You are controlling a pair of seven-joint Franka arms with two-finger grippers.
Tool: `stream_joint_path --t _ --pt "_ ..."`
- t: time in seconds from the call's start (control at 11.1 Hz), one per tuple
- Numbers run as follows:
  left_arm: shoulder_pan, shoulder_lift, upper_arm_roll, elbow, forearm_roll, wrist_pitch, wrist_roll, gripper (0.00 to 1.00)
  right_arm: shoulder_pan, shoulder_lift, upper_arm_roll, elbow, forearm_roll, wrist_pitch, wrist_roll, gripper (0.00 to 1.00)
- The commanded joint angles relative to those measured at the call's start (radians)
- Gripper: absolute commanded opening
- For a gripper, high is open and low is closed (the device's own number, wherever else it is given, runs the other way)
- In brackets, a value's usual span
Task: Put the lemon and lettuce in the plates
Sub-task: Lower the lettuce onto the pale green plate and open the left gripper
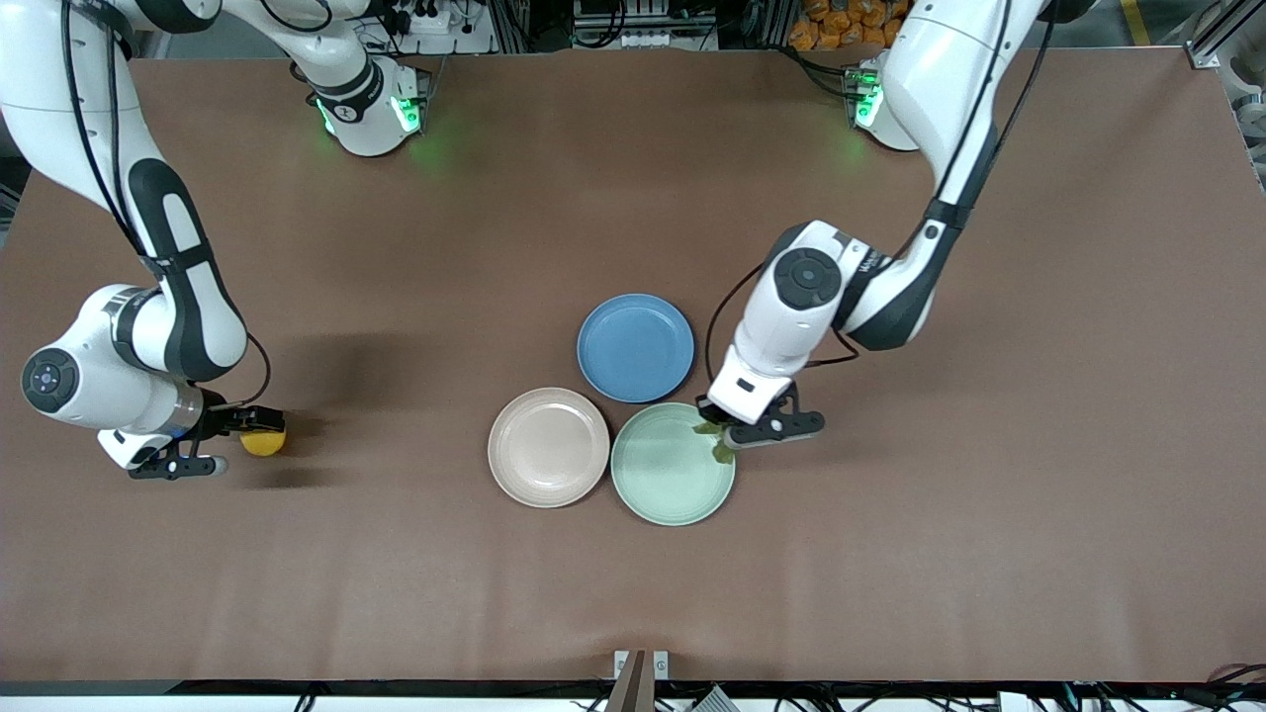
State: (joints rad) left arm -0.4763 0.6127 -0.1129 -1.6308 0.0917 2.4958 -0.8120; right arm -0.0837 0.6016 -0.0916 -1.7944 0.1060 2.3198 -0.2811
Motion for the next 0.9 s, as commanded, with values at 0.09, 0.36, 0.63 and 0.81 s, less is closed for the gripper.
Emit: stream_joint_path --t 0.09,0.36,0.63,0.81 --pt "-0.047 0.102 0.012 0.048 0.02 0.138 -0.044 0.0 -0.016 0.046 0.007 0.009 0.035 0.045 -0.035 1.0" --pt "-0.059 0.168 0.018 0.086 0.022 0.147 -0.038 0.27 -0.016 0.055 0.007 0.009 0.035 0.055 -0.035 1.0" --pt "-0.059 0.168 0.019 0.091 0.037 0.16 -0.035 1.0 -0.016 0.058 0.009 0.013 0.037 0.052 -0.026 0.85" --pt "-0.053 0.142 0.021 0.091 0.039 0.156 -0.036 1.0 -0.014 0.058 0.009 0.015 0.047 0.047 -0.023 0.61"
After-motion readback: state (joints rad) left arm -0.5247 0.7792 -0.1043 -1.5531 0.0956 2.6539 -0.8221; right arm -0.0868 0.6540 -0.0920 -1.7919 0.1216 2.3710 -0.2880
